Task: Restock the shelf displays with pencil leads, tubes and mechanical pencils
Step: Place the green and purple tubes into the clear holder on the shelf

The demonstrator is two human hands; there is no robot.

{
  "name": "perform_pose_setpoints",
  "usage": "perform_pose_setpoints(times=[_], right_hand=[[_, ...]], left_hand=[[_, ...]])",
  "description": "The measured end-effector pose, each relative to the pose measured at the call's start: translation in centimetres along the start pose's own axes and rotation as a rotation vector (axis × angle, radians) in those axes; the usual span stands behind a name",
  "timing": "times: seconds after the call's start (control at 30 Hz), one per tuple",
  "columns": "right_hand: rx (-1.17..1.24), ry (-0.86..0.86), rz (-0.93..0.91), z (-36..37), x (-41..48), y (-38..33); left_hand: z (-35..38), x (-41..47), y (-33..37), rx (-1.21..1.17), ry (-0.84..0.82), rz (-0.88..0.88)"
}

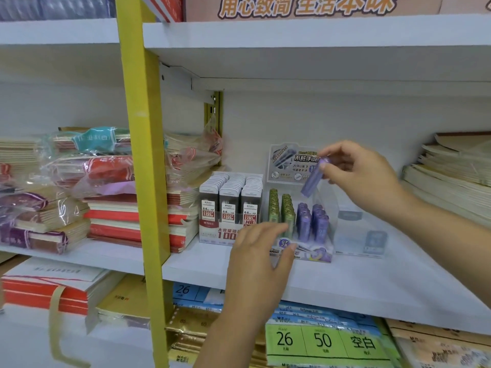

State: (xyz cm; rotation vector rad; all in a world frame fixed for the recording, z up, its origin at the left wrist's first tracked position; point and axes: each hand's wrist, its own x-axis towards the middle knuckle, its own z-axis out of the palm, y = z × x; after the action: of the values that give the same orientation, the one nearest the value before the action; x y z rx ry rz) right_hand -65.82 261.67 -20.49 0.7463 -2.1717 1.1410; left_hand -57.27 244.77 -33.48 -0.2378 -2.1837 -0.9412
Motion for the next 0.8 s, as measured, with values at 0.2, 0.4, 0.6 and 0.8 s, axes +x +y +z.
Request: perform_pose_setpoints(times=[0.2,0.4,0.6,0.8], right_hand=[[-0.320,-0.257,-0.047,1.3,2.3,2.1],[-0.343,-0.432,0.050,2.3,3.3,2.4],[-0.372,-0.472,0.070,3.1,3.2,2.8],[-0.407,-0.482,0.036,3.4,3.0,2.6]], left_hand=[[1.0,-0.1,-1.1,0.129,-0.032,0.067],[1.1,0.0,-1.5,0.161,-0.049,0.068],[1.2,-0.1,-1.5,0.145,-0.052,0.069],[1.3,-0.2,-1.8,0.137,-0.044,0.073]])
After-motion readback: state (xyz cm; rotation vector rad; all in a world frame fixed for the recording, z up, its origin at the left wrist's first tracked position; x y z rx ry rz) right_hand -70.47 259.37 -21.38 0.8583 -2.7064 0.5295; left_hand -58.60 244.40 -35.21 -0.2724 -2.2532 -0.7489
